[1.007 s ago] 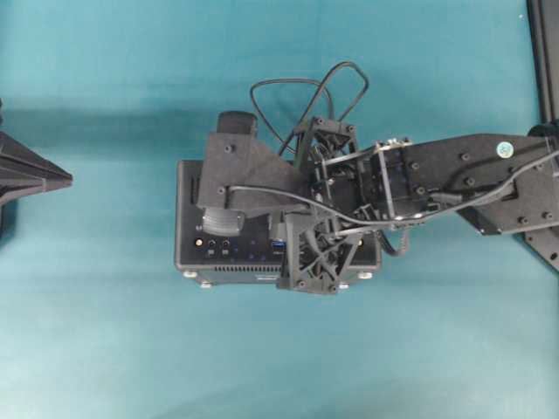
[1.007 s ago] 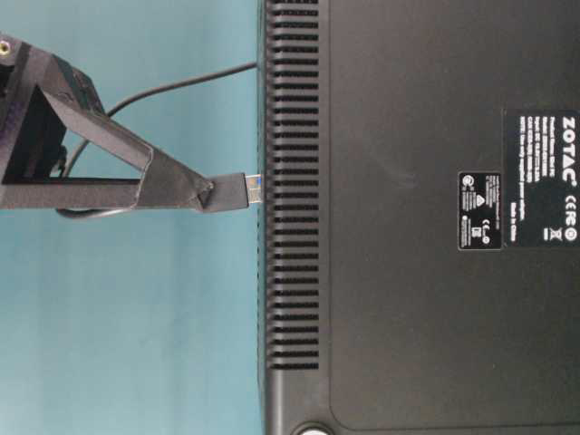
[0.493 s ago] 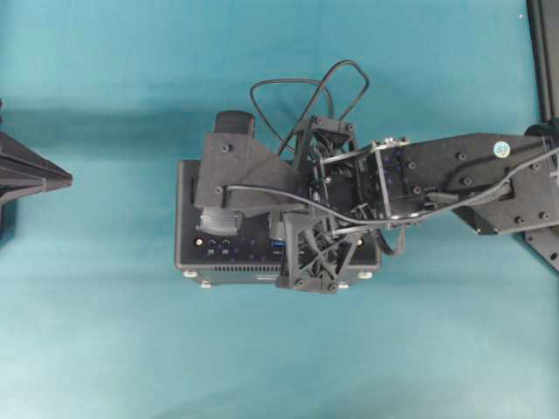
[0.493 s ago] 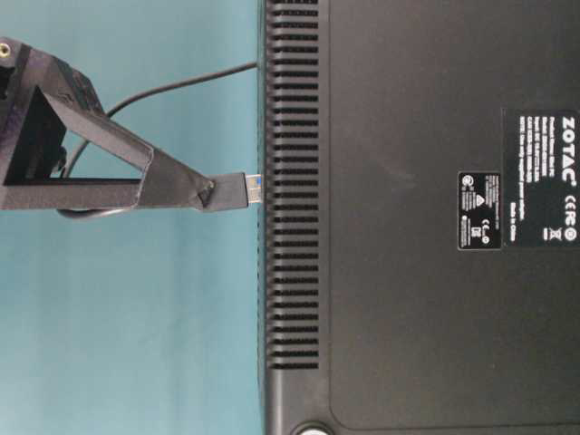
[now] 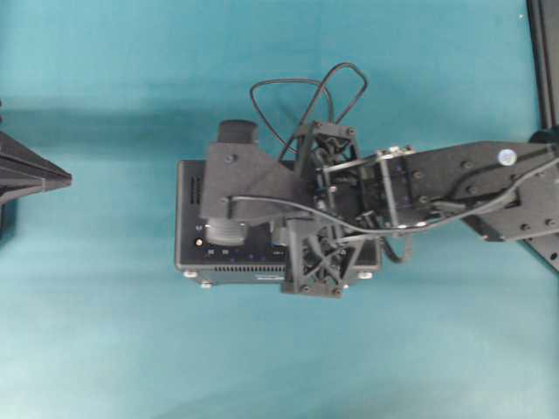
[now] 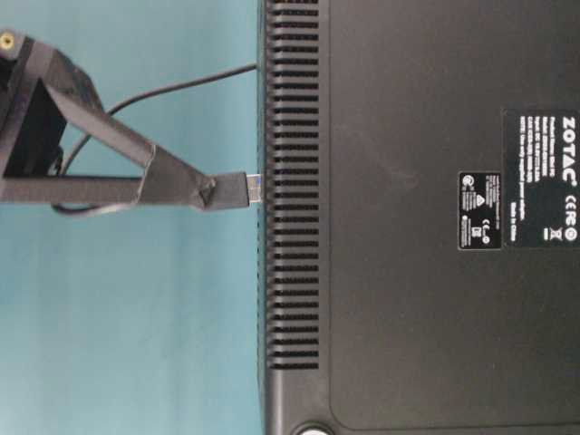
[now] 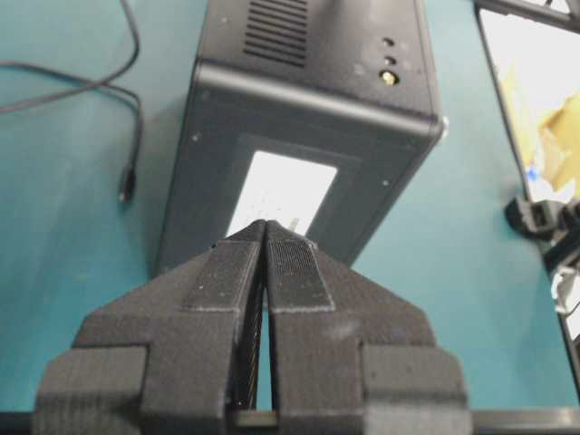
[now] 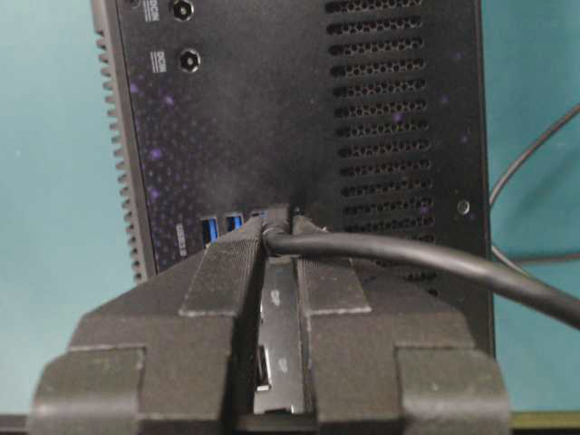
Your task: Insert the USB into the PC box with both arms.
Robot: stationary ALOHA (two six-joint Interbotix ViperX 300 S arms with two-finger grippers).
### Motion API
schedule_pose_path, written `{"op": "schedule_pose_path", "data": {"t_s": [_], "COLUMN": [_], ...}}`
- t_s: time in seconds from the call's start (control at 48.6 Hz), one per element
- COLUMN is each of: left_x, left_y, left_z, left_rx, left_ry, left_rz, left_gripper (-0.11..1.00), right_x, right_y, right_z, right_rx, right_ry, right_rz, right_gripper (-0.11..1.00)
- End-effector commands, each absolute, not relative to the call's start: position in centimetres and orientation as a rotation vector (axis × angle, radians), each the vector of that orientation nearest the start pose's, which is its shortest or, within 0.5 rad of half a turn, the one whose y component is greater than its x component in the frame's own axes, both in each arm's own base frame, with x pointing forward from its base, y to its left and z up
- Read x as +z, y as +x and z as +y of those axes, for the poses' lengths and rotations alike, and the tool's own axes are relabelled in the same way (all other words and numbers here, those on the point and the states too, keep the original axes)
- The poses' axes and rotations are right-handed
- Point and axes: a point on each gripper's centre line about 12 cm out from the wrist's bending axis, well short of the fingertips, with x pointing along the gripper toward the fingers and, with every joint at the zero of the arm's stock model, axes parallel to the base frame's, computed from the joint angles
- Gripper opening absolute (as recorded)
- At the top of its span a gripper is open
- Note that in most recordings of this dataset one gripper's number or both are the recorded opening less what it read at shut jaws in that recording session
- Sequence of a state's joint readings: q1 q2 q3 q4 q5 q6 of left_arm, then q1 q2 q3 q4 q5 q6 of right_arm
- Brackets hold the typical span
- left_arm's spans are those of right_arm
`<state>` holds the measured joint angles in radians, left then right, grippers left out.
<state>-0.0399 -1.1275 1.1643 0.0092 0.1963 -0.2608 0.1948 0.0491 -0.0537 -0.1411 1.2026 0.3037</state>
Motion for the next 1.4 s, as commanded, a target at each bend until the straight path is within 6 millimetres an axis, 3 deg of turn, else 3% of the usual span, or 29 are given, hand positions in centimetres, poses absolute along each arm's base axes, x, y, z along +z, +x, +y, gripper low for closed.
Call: {"op": "schedule_pose_path", "data": {"t_s": [0.0,0.308,0.576,0.987,1.172,1.377], "left_x": [28.2,28.1,28.1,28.2,28.2,28.1], "left_y": [17.1,17.0,17.0,17.0,17.0,17.0], "left_z": [-0.7,-0.7,-0.7,-0.7,-0.7,-0.7], "left_rx": [-0.013,-0.013,-0.013,-0.013,-0.013,-0.013], "left_ry": [-0.246,-0.246,-0.246,-0.248,-0.248,-0.248], "left_rz": [0.208,0.208,0.209,0.208,0.209,0.211], "left_gripper": [0.00,0.00,0.00,0.00,0.00,0.00], "right_x": [32.1,31.5,32.3,31.8,32.4,32.5], "right_y": [40.6,40.9,40.9,40.2,39.4,40.0], "right_z": [6.9,7.8,8.6,5.7,6.6,8.1], "right_rx": [-0.084,-0.054,-0.026,-0.092,-0.064,-0.021], "right_ry": [0.042,0.070,0.092,0.084,0.104,0.115], "right_rz": [1.153,1.119,1.104,1.109,1.103,1.085], "right_gripper": [0.09,0.09,0.09,0.09,0.09,0.09]}}
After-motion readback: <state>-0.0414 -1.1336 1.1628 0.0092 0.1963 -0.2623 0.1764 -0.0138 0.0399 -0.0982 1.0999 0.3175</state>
